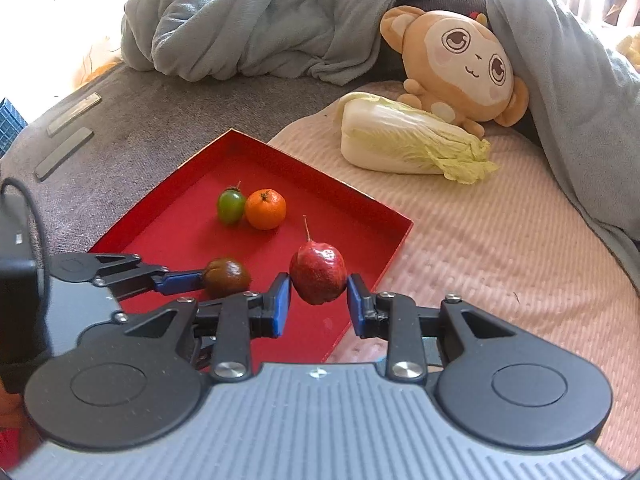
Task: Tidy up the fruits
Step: 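Close the left gripper on a dark brown tomato while the right gripper carries its red tomato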
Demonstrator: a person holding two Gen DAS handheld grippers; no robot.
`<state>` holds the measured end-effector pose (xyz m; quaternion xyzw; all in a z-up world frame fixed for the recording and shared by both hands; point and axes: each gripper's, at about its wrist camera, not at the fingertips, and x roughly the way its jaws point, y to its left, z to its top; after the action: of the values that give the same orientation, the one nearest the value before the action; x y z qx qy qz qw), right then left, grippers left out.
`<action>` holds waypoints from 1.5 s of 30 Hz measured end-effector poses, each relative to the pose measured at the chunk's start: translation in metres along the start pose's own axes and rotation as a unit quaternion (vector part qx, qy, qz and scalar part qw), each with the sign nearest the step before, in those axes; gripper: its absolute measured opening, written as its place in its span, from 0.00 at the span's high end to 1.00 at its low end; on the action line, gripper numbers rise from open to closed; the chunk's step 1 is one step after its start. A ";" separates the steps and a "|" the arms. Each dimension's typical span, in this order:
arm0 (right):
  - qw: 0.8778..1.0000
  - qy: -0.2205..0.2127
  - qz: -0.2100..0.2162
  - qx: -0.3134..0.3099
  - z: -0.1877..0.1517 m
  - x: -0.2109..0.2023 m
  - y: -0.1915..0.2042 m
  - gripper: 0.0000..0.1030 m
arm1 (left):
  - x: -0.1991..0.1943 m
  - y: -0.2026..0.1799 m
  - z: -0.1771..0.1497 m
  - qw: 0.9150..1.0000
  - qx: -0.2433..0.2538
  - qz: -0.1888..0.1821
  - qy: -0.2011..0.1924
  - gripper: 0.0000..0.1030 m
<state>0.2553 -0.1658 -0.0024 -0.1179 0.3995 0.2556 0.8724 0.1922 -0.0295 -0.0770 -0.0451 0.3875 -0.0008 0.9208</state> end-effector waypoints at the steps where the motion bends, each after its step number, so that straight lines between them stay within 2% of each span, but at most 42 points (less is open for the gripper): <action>1: 1.000 0.002 0.000 0.000 -0.001 0.000 0.000 0.66 | -0.003 0.000 -0.001 1.000 0.002 0.002 -0.001 0.63; 8: 1.000 0.011 0.009 0.004 -0.012 -0.015 0.010 0.66 | -0.024 0.006 -0.003 1.000 0.016 0.014 -0.005 0.63; 13: 0.999 -0.006 0.026 0.027 -0.022 -0.047 0.015 0.66 | -0.038 0.006 -0.003 1.000 0.020 0.008 -0.015 0.63; 21: 0.999 -0.019 0.028 0.026 -0.057 -0.097 0.033 0.66 | -0.050 -0.005 -0.008 0.999 0.031 0.002 -0.019 0.63; 27: 0.998 -0.034 0.034 0.041 -0.064 -0.107 0.031 0.66 | -0.051 -0.012 -0.014 0.999 0.029 0.002 -0.014 0.63; 32: 0.997 -0.042 0.028 0.050 -0.067 -0.113 0.016 0.66 | -0.048 -0.024 -0.019 1.000 0.030 -0.001 -0.008 0.63; 45: 0.993 -0.031 -0.029 0.106 -0.097 -0.123 -0.050 0.66 | -0.048 -0.067 -0.019 0.998 0.064 -0.024 -0.013 0.63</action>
<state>0.1529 -0.2914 0.0277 -0.0279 0.3934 0.1899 0.8991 0.1476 -0.0957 -0.0505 0.0045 0.3736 -0.0472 0.9264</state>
